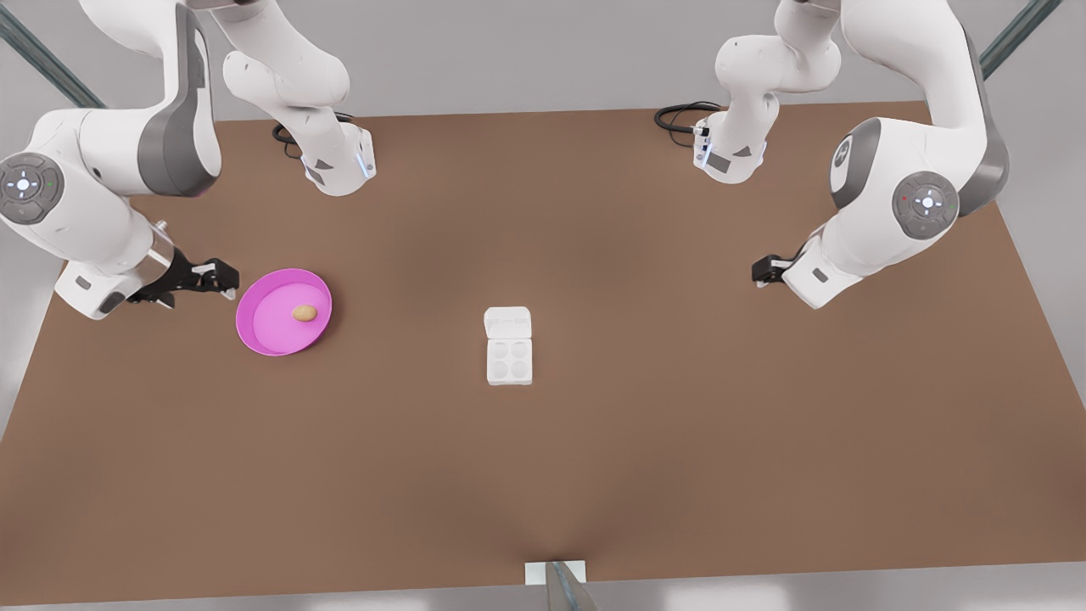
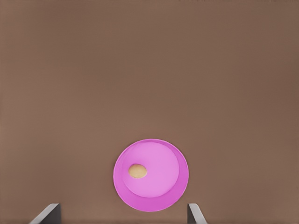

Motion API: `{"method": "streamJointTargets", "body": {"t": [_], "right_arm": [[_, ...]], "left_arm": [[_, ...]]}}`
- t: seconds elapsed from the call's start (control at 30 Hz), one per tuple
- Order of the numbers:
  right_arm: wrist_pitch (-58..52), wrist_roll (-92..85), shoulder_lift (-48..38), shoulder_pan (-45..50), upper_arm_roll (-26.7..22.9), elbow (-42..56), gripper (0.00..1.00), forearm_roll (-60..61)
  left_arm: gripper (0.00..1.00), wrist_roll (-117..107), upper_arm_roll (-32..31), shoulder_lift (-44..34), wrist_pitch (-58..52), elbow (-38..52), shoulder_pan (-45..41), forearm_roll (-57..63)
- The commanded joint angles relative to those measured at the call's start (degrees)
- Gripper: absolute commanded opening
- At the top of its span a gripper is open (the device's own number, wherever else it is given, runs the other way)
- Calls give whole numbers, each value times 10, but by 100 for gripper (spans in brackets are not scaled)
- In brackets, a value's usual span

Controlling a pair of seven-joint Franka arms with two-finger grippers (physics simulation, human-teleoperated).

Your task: Pack egg into the box and close the box lid

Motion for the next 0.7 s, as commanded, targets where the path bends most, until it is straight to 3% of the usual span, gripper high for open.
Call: {"method": "streamJointTargets", "body": {"t": [0.0, 0.27, 0.4, 0.6, 0.67], "right_arm": [[1, -24, 0, 0, 0, 1, 100, 0], [5, -212, 60, -1, 1, -4, 100, -7], [18, -199, 75, -5, 1, -13, 100, -5], [302, -357, 49, -43, 0, -247, 100, -11], [332, -408, 45, -53, 0, -284, 100, -10]], "left_arm": [[100, -22, 0, -1, 6, 0, 1, 0], [100, -22, -13, 7, 12, -1, -2, 0], [100, -22, -13, 8, 11, -1, -2, 0], [100, -22, -14, 9, 12, -1, -3, 0], [100, -22, -14, 9, 12, -2, -3, 0]]}}
